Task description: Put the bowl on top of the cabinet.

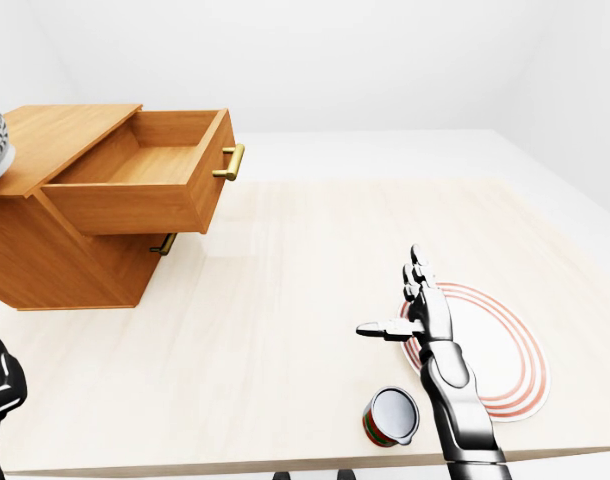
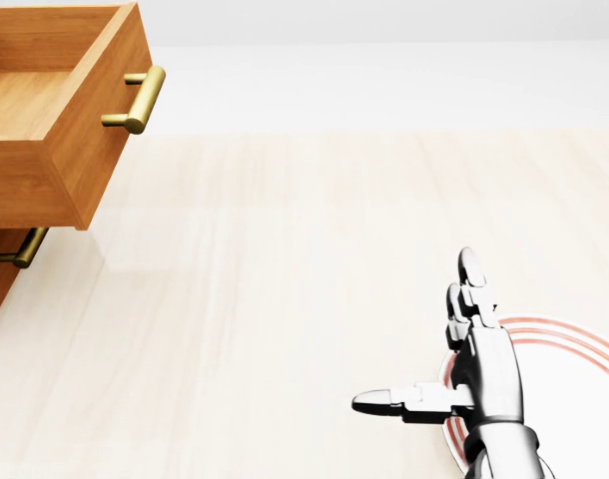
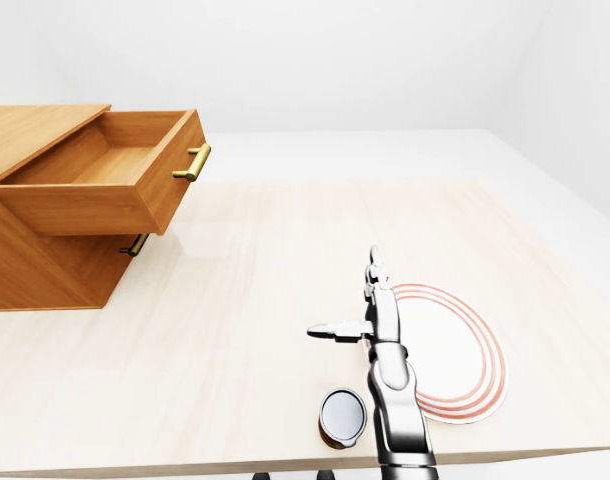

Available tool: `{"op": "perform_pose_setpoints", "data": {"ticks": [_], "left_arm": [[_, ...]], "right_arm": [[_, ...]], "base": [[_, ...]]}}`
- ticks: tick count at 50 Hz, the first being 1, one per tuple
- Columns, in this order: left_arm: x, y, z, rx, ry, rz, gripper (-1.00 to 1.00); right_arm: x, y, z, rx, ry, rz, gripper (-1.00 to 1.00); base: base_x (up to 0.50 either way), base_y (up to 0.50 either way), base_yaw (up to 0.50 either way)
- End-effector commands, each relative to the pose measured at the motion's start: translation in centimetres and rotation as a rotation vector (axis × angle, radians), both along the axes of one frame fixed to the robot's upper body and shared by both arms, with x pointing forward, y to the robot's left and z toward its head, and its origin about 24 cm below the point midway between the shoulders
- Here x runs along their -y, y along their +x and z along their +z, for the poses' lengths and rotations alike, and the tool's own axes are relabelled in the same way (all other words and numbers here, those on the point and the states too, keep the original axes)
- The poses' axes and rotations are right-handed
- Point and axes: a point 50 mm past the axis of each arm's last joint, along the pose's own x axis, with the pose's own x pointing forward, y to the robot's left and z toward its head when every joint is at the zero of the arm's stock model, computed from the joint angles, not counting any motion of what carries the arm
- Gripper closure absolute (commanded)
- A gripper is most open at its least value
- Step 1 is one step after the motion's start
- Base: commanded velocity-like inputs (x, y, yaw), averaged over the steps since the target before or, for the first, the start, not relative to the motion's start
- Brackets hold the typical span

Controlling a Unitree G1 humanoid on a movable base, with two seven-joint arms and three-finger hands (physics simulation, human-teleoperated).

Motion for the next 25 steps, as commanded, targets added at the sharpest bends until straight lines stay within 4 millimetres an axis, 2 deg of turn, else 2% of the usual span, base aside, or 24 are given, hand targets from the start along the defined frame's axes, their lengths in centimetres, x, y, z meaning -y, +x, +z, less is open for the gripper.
{"op": "perform_pose_setpoints", "data": {"ticks": [1, 7, 13, 25], "left_arm": [[-0.6, 0.0, -3.0, -0.109, -0.025, 0.024, 0.89], [-0.5, 0.0, -2.9, -0.109, -0.023, 0.025, 0.90], [0.3, 0.9, -3.5, -0.143, -0.009, 0.001, 0.89], [3.6, 3.7, -4.8, -0.213, 0.018, -0.089, 0.90]], "right_arm": [[0.0, 0.0, 0.0, 0.000, 0.000, 0.000, -1.00], [-0.1, 0.1, -0.1, -0.002, -0.001, 0.001, -1.00], [-0.1, 0.1, -0.2, -0.003, -0.003, 0.001, -1.00], [0.0, 0.4, -0.5, -0.013, -0.006, -0.005, -1.00]], "base": [[0.00, 0.00, 0.00], [0.00, 0.00, 0.00], [0.00, 0.00, 0.00], [0.00, 0.00, 0.00]]}}
